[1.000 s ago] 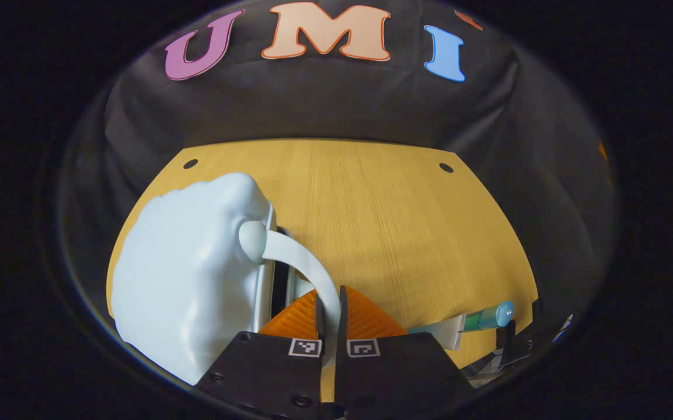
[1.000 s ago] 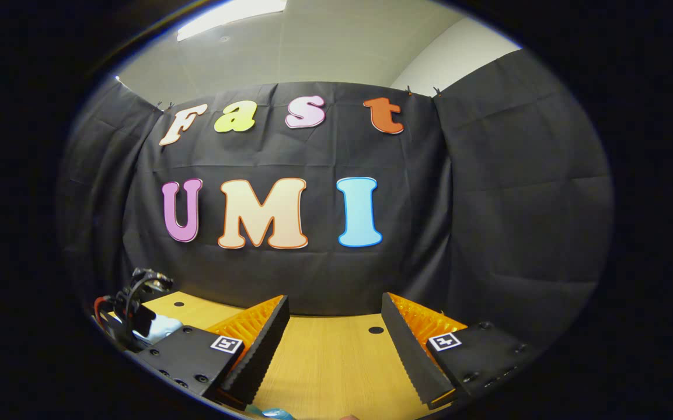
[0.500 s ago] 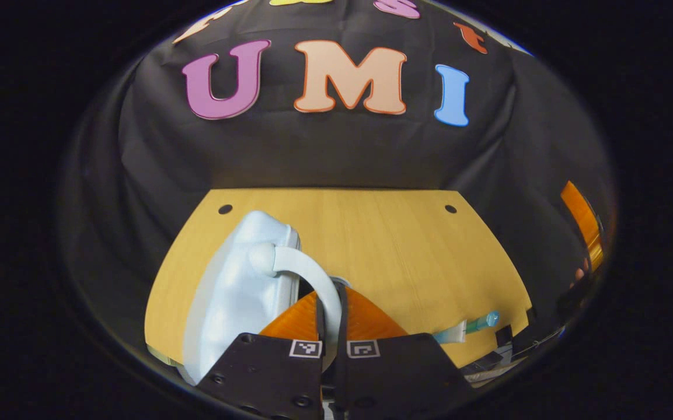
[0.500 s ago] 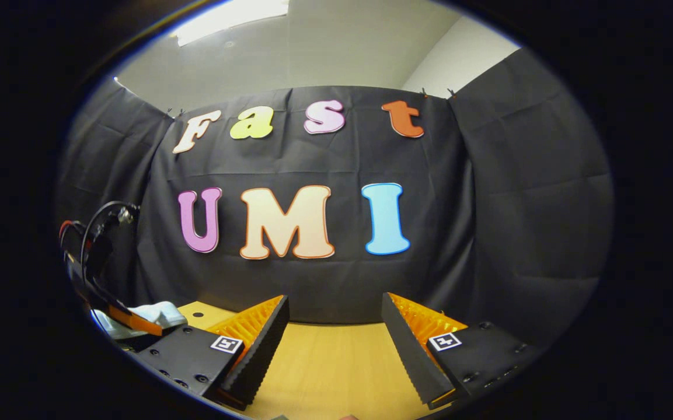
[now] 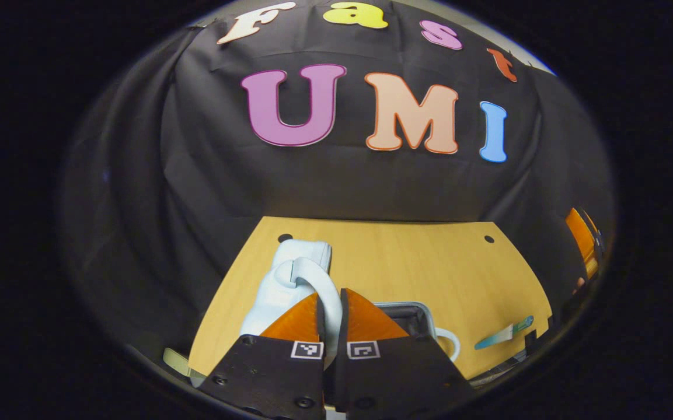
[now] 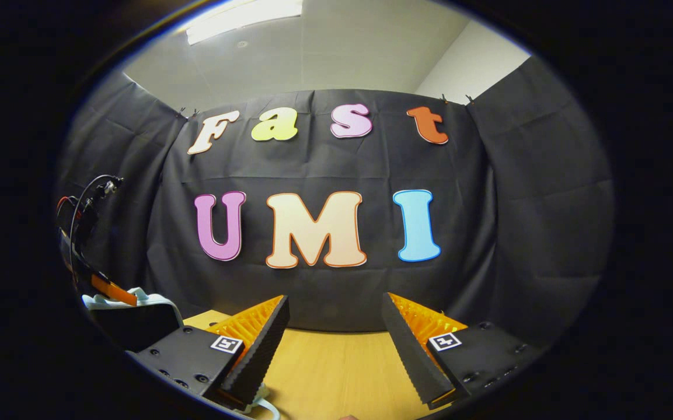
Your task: First open the suitcase, pack the skin care products into it, and then close the suitcase.
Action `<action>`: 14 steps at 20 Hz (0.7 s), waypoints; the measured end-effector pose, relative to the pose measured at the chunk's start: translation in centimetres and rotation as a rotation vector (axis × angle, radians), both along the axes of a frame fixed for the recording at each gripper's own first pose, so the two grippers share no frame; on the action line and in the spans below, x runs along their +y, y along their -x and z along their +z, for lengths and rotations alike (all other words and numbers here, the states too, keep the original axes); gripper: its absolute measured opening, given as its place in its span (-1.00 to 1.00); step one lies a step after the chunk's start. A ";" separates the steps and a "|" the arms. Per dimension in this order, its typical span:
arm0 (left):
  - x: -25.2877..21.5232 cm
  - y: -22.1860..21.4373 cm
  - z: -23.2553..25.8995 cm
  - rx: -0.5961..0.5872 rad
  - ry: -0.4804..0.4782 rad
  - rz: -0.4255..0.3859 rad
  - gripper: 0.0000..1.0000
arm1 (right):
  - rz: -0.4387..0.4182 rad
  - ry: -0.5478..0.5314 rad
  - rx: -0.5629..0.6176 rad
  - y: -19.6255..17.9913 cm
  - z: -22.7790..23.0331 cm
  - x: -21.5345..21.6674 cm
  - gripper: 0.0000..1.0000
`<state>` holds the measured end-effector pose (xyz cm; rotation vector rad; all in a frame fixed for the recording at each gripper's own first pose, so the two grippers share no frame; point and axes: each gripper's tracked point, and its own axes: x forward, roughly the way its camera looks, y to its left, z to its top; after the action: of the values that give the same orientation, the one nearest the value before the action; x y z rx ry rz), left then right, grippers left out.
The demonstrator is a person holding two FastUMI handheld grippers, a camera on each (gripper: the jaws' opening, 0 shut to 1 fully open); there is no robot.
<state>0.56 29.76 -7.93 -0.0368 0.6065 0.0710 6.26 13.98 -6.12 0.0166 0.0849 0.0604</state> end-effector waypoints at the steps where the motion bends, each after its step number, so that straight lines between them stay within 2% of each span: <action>1: 1.4 0.0 -0.1 -0.006 -0.002 0.007 -0.99 | 0.000 0.000 -0.002 -0.1 0.0 1.0 0.99; 4: 5.2 -0.5 -0.6 -0.041 0.032 0.038 -0.99 | 0.000 0.002 0.014 -0.3 -0.6 3.8 1.00; 14: 17.3 1.0 -6.4 0.007 0.112 0.183 -1.00 | 0.005 0.052 0.006 -1.2 -0.3 9.7 0.99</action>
<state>-0.42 47.06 -14.34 -0.2009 0.6122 0.2147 7.48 23.70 -6.44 -0.0358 0.0925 0.0627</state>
